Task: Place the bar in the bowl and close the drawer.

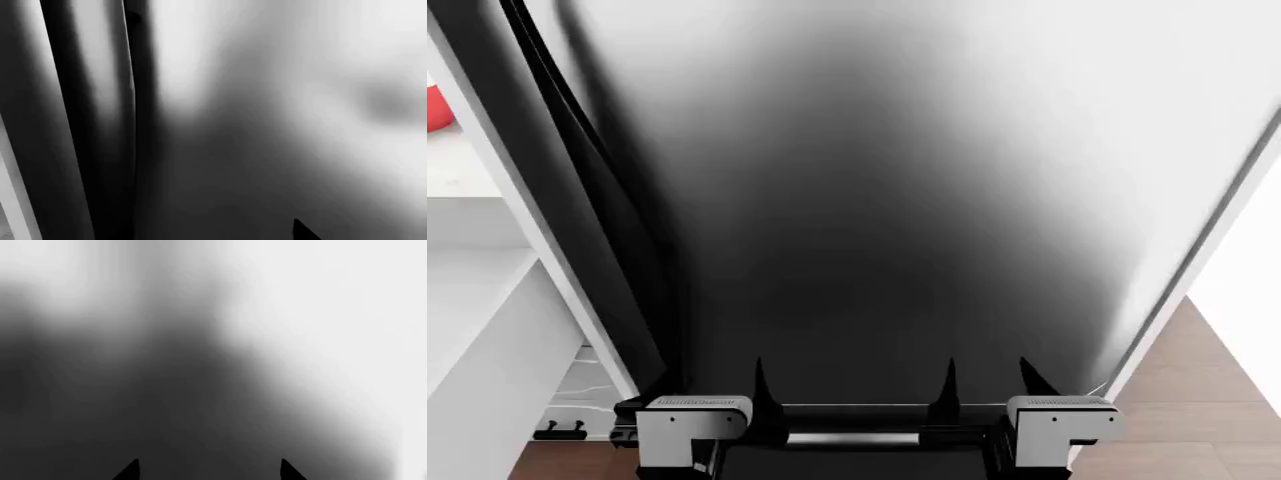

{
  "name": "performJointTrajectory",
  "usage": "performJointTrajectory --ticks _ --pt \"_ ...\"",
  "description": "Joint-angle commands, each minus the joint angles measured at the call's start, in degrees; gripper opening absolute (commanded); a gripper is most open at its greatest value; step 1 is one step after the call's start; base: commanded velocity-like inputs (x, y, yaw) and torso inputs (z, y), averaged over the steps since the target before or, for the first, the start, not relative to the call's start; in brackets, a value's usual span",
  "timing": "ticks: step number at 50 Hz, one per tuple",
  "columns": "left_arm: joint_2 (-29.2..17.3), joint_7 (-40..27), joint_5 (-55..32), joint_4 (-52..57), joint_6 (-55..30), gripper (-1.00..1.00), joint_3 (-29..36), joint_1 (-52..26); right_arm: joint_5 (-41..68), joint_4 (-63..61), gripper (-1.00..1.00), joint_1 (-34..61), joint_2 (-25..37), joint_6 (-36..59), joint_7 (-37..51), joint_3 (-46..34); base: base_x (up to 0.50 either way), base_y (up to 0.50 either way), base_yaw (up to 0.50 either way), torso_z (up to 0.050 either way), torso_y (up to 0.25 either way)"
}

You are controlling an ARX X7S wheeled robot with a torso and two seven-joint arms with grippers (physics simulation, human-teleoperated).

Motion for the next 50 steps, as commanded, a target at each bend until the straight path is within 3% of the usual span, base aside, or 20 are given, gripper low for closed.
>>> performJointTrajectory --ticks 1,10,23,50 --pt "-1.0 -0.8 -0.8 0.7 -0.6 1.00 1.2 0.0 0.4 -0.7 1.00 -0.2 0.9 0.5 1.2 -1.3 0.00 0.00 0.00 0.000 0.000" --pt "-3.1 -2.6 -0.7 5.7 -4.1 1.00 3.5 0.4 1.5 -5.4 1.00 0.3 2.5 4.1 3.0 -3.5 0.00 0.00 0.00 0.000 0.000" --pt "-4.8 -3.3 -2.5 10.7 -9.4 1.00 4.4 -0.3 1.6 -10.6 1.00 2.3 4.6 8.7 3.9 -5.5 0.00 0.00 0.00 0.050 0.000" --pt "-9.2 -3.8 -2.5 20.0 -25.2 1.00 5.5 -10.7 2.8 -21.5 1.00 12.0 8.2 23.9 4.5 -6.5 0.00 0.00 0.00 0.050 0.000"
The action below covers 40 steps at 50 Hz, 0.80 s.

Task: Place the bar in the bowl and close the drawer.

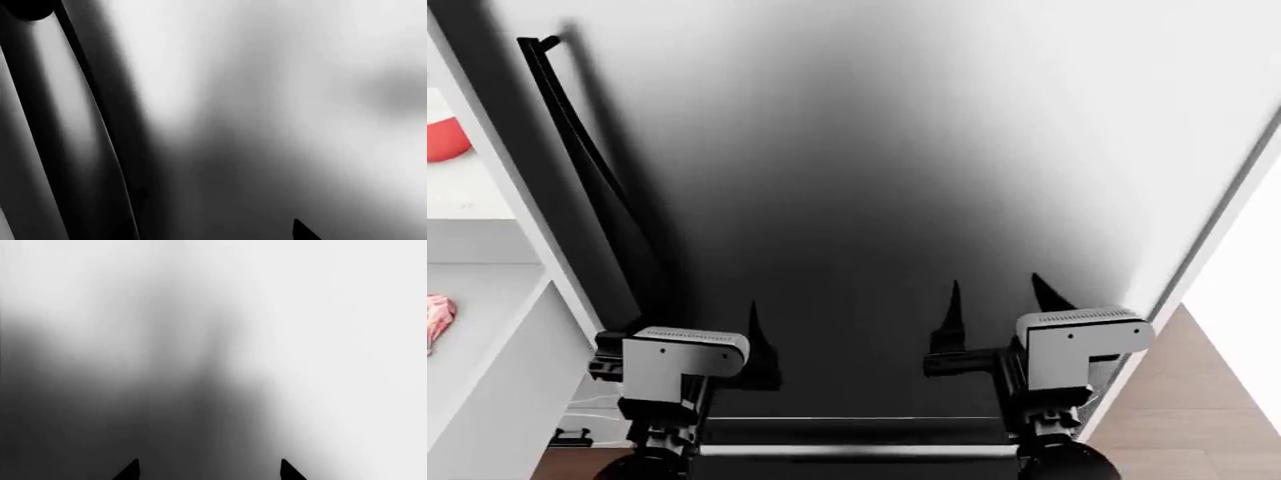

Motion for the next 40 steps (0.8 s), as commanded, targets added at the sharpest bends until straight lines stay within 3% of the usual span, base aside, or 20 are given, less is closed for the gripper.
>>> performJointTrajectory --ticks 1,20,40 --pt "-1.7 -0.3 -0.2 4.5 -5.9 1.00 0.1 -3.3 0.5 -4.1 1.00 2.9 1.2 5.0 0.3 -0.5 0.00 0.00 0.00 0.050 0.000" --pt "-2.9 -1.7 -1.6 12.5 -10.1 1.00 -1.4 -1.9 1.3 -9.9 1.00 2.6 2.5 8.5 1.1 -1.0 0.00 0.00 0.00 0.050 0.000" --pt "-3.9 -2.6 -2.5 15.4 -10.8 1.00 -2.3 -1.3 2.0 -15.3 1.00 3.3 4.0 12.5 1.3 -1.6 0.00 0.13 0.00 0.000 0.000"
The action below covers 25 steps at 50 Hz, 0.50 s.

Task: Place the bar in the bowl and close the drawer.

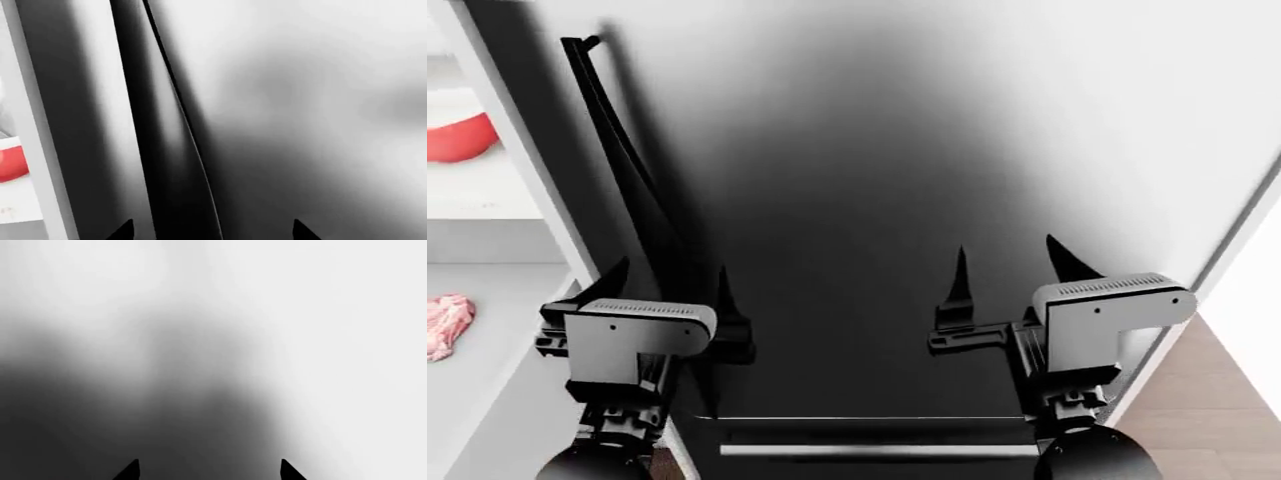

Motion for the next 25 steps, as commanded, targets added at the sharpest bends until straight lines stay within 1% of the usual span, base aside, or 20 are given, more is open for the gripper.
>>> performJointTrajectory --ticks 1,14,25 --pt "-0.6 -0.6 -0.4 1.6 -0.6 1.00 -0.4 0.4 0.6 -2.2 1.00 0.2 0.6 1.5 0.3 -0.1 0.00 0.17 0.00 0.000 0.000" --pt "-1.2 -1.3 -0.2 1.9 -1.1 1.00 -0.1 0.1 1.0 -2.1 1.00 -0.3 0.9 1.0 0.8 0.0 0.00 0.17 0.00 0.000 0.000" --pt "-2.1 -1.9 -0.5 4.2 -3.5 1.00 -0.9 -0.7 1.7 -4.2 1.00 -1.1 1.6 1.9 1.5 1.0 0.00 0.17 0.00 0.000 0.000"
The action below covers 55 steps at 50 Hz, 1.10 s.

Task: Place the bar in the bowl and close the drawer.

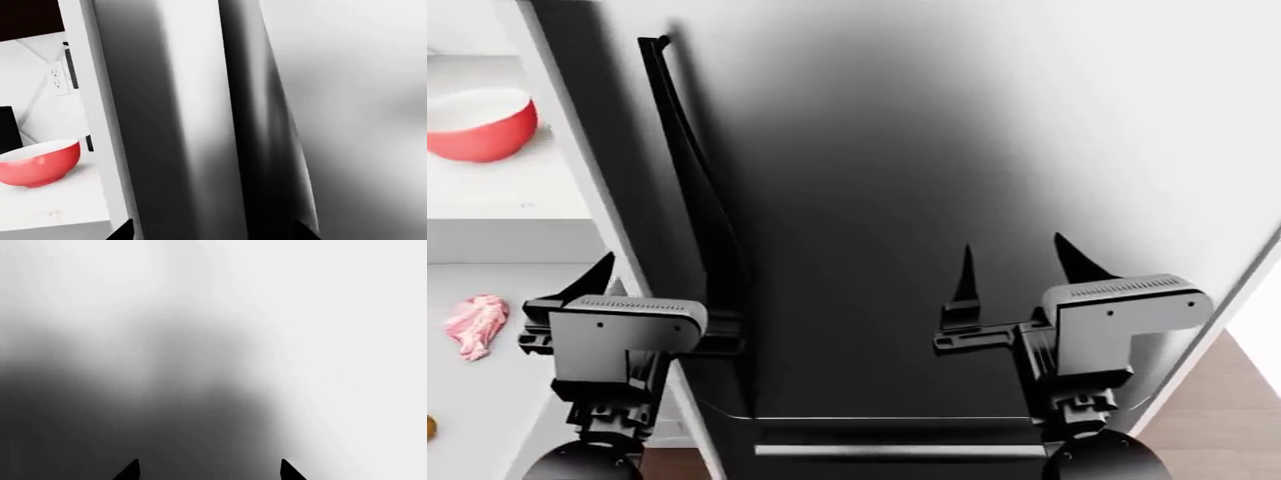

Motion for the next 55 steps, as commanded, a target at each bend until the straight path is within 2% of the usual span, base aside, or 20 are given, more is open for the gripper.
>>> performJointTrajectory --ticks 1,42,55 --pt "-0.8 -0.6 -0.3 2.0 -1.8 1.00 -0.8 -0.4 0.5 -1.7 1.00 -0.6 0.6 0.8 0.7 0.7 0.00 0.17 0.00 0.000 0.000" --pt "-4.1 -1.9 -1.4 8.2 -7.0 1.00 -3.2 -1.1 1.8 -9.3 1.00 -0.1 4.1 7.9 2.0 2.4 0.00 0.17 0.00 0.000 0.000" --pt "-4.7 -2.1 -2.0 9.6 -8.2 1.00 -3.7 -1.3 2.3 -10.0 1.00 0.2 4.5 8.3 2.3 2.7 0.00 0.31 0.00 0.000 0.000"
